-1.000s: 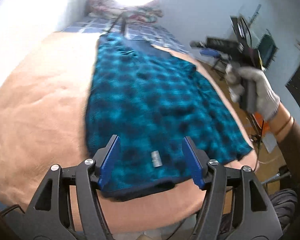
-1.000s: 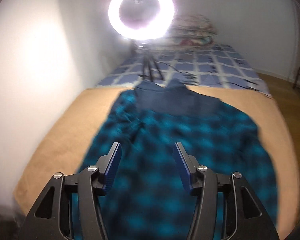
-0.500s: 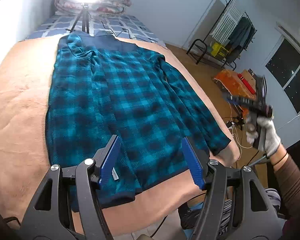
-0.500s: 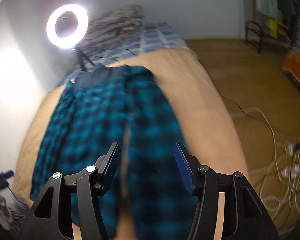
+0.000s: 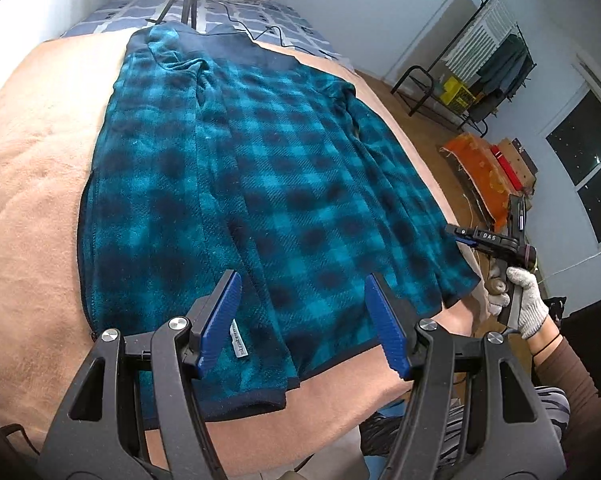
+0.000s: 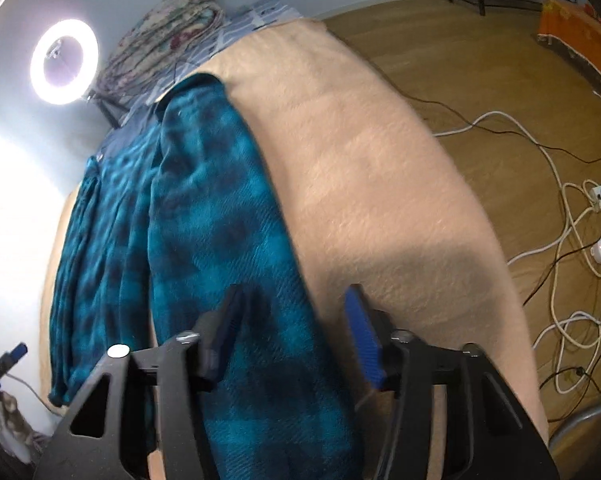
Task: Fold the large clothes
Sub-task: 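Grasp the sleeve cuff with the right tool and lay it onto the body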
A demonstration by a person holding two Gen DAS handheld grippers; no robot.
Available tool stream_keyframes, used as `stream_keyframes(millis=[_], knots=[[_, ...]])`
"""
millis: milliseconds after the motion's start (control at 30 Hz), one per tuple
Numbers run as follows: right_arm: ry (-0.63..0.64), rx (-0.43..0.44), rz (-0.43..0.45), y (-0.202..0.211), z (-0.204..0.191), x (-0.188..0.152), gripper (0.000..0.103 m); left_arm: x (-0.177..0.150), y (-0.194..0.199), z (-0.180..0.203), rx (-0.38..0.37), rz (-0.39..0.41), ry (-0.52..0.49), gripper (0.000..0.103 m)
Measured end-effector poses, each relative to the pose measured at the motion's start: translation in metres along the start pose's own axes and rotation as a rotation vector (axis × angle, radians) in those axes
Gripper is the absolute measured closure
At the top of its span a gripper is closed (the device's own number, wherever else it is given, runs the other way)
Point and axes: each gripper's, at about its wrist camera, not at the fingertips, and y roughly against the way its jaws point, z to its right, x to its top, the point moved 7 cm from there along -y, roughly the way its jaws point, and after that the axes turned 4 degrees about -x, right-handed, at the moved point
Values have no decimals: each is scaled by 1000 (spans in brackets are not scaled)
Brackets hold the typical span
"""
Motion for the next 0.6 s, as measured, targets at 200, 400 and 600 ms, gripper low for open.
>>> stream_keyframes(millis=[200,400,600], knots=[[51,-14,19,9,-16,-1,101,2,2,4,-6,11,-16,37],[86,2,125,65,-53,13,102,3,10,6,-19,34,-21,37],[334,14,181,106,-152,11,102,7,19,6,-39,62,-3,37]])
